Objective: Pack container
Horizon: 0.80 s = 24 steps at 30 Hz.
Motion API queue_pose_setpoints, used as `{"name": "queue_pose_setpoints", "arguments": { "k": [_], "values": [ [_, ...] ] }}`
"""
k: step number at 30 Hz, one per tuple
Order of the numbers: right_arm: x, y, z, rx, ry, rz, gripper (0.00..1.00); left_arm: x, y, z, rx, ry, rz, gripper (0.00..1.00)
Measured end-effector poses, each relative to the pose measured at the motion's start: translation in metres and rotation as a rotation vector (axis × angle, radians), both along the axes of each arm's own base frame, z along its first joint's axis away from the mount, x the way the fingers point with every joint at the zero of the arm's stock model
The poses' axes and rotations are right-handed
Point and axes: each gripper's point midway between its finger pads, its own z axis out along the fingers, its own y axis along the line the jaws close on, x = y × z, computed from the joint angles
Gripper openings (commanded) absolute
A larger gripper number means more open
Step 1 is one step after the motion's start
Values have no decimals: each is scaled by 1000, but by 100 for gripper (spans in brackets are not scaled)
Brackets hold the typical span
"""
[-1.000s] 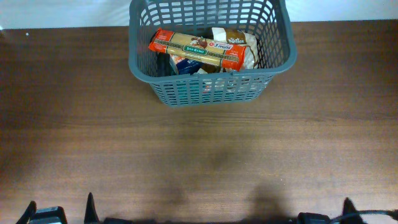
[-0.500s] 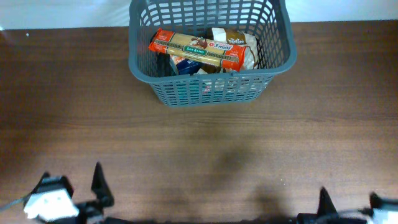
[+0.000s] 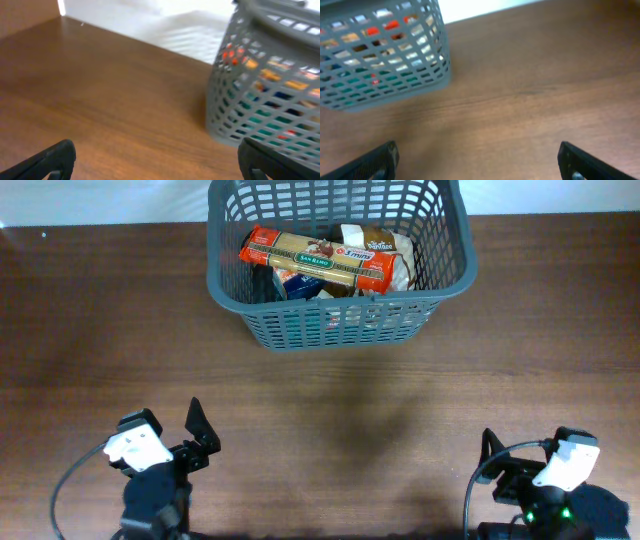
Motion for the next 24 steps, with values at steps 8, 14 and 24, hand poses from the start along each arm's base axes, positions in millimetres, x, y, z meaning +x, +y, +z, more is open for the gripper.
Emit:
{"name": "queue_pose_setpoints", "arguments": {
  "k": [8, 14, 24],
  "values": [
    [18, 0, -40, 75, 48, -29, 99, 3, 6, -38, -6, 59, 51, 99],
    [20, 2, -44, 108, 48, -34, 99, 2, 10, -37, 0, 56, 72, 99],
    [20, 3, -43, 122, 47, -34, 99, 2, 10, -37, 1, 55, 77, 99]
  ]
}}
